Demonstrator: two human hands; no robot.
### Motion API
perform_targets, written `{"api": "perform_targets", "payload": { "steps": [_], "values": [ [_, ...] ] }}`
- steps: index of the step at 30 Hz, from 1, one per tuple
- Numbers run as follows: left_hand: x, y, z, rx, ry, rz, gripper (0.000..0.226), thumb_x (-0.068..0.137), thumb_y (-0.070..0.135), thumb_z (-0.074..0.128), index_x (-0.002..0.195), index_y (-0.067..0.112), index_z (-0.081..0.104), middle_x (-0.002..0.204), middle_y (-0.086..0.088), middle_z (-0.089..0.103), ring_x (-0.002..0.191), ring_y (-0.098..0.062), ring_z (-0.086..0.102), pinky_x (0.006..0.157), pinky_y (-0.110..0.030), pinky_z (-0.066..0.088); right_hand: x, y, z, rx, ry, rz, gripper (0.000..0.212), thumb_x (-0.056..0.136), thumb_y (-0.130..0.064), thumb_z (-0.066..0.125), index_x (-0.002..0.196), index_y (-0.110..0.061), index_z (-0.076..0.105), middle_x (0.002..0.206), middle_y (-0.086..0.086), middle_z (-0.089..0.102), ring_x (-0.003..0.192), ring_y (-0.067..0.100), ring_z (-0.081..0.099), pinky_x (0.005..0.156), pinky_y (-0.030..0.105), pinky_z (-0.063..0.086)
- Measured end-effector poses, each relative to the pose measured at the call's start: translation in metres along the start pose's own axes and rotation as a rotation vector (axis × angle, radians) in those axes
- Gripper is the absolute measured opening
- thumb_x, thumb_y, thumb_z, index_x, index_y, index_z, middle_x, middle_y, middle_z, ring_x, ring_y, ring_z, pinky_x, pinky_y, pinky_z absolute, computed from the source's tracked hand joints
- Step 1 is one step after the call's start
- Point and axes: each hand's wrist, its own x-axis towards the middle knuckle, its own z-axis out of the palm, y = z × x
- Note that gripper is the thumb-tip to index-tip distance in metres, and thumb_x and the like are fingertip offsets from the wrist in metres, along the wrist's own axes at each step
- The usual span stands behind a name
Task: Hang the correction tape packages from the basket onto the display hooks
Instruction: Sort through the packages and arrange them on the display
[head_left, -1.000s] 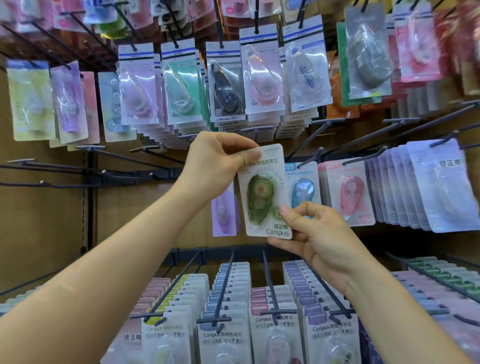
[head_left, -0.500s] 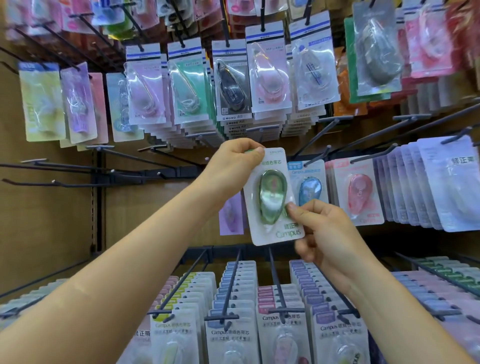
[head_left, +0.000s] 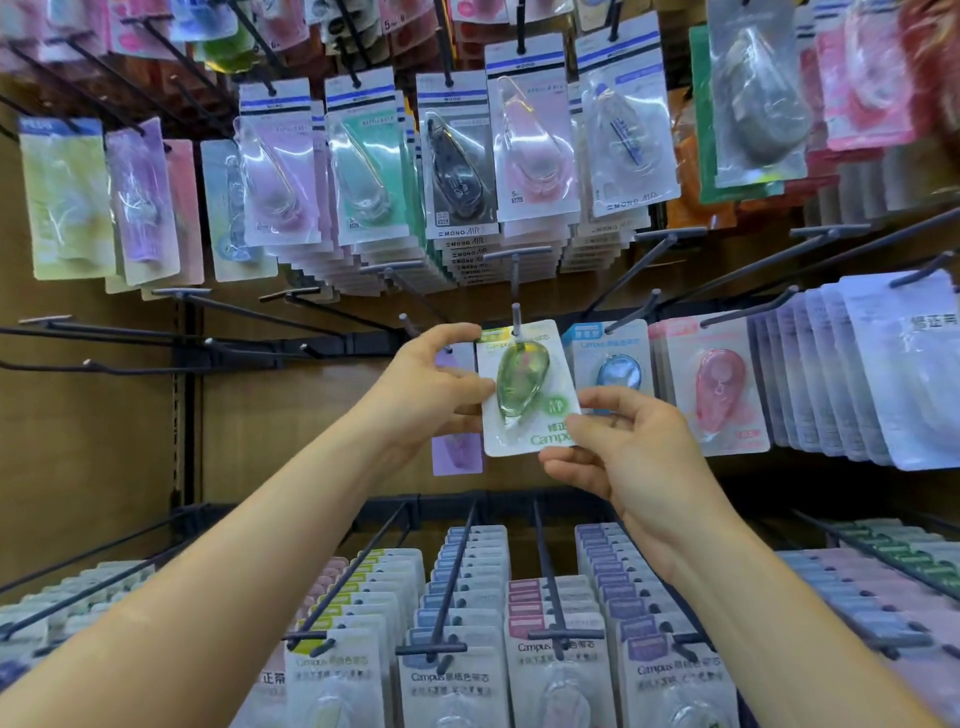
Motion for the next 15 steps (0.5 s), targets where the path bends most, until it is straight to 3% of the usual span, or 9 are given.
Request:
{"api": "perform_targets", "payload": {
  "steps": [2, 5, 10, 15],
  "values": [
    [0.01, -0.008, 0.001, 0.107, 0.018, 0.003, 0.049, 0.092, 0.0, 0.064, 0.135, 0.021, 0.055, 0.082, -0.014, 0.075, 0.076, -0.024, 0.073, 0.068, -0.035, 0.062, 0.002, 0.004, -0.004, -0.037, -0.058, 0.008, 0.031, 0.094, 0.003, 0.058, 0.112, -0.022, 0.057, 0.1, 0.009, 0.068, 0.081, 0.02, 0.075, 0.07, 0.03, 0.063],
    [0.032, -0.022, 0.007, 0.288, 0.104, 0.036, 0.052, 0.092, 0.004, 0.065, 0.139, 0.022, 0.054, 0.08, -0.01, 0.075, 0.071, -0.019, 0.072, 0.065, -0.03, 0.061, 0.006, 0.011, -0.014, -0.311, -0.102, -0.009, 0.039, 0.092, -0.003, 0.063, 0.125, -0.024, 0.058, 0.101, 0.003, 0.066, 0.091, 0.018, 0.071, 0.084, 0.035, 0.061],
    [0.077, -0.044, 0.02, 0.665, 0.18, 0.154, 0.054, 0.09, 0.011, 0.066, 0.141, 0.019, 0.053, 0.098, -0.006, 0.075, 0.094, -0.025, 0.07, 0.088, -0.039, 0.056, 0.012, 0.012, -0.035, -0.636, -0.171, -0.026, 0.017, 0.094, -0.014, 0.06, 0.102, -0.027, 0.068, 0.092, -0.003, 0.069, 0.084, 0.015, 0.071, 0.071, 0.027, 0.061],
    [0.11, -0.061, 0.034, 0.865, 0.181, 0.176, 0.052, 0.09, 0.009, 0.06, 0.14, 0.019, 0.053, 0.122, -0.009, 0.068, 0.113, -0.032, 0.061, 0.091, -0.035, 0.051, 0.018, 0.016, -0.05, -1.005, -0.236, -0.116, 0.013, 0.093, -0.028, 0.059, 0.1, -0.033, 0.069, 0.088, -0.013, 0.066, 0.083, 0.003, 0.064, 0.077, 0.021, 0.052]
  ]
}}
